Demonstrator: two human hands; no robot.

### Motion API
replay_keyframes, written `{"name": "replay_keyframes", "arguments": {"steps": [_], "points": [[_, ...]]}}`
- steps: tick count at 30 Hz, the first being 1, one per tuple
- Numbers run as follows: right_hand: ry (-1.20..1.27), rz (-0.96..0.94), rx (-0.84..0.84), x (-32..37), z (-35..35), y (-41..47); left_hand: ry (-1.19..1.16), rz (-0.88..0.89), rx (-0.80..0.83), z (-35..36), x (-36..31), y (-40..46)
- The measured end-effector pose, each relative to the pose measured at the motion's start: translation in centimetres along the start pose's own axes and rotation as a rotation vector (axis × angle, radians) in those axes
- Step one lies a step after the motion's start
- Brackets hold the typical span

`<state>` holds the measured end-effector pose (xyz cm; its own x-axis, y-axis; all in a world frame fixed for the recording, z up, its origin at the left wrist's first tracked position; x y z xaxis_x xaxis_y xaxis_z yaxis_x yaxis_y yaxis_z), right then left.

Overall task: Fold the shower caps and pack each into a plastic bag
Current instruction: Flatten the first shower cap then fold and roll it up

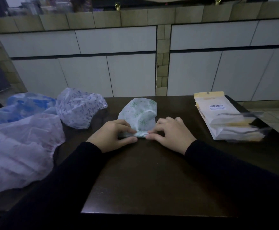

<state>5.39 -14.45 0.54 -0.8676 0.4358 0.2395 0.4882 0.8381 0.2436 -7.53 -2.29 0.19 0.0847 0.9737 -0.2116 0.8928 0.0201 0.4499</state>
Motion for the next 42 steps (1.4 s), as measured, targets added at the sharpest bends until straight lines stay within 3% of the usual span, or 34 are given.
{"name": "replay_keyframes", "arguments": {"steps": [9, 17, 26, 34, 42], "points": [[-0.07, -0.036, 0.026, -0.1, -0.2, 0.1, -0.084, -0.102, -0.012, 0.2, 1.0, 0.1], [-0.094, -0.138, 0.033, 0.9, -0.8, -0.3, -0.044, -0.078, -0.033, -0.4, -0.1, -0.1], [0.107, 0.133, 0.264, -0.3, -0.2, 1.2, -0.032, -0.161, -0.015, -0.1, 0.7, 0.1], [0.069, 0.239, 0.265, -0.7, 0.7, 1.7, -0.014, -0.279, 0.013, 0.2, 1.0, 0.4], [-0.126, 0.228, 0.194, -0.2, 0.3, 1.6, 0.009, -0.315, 0.059, 0.0, 1.2, 1.0]]}}
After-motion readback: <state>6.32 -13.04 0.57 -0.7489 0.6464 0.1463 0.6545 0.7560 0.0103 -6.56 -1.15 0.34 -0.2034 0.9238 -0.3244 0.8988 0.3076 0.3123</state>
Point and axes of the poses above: each hand's wrist, its own y-axis towards the middle knuckle, its own z-axis out of the palm, x = y × z, the point moved 7 cm from there along y, towards the middle knuckle, and after that the axes turned 13 degrees about z, right-handed, at the moved point
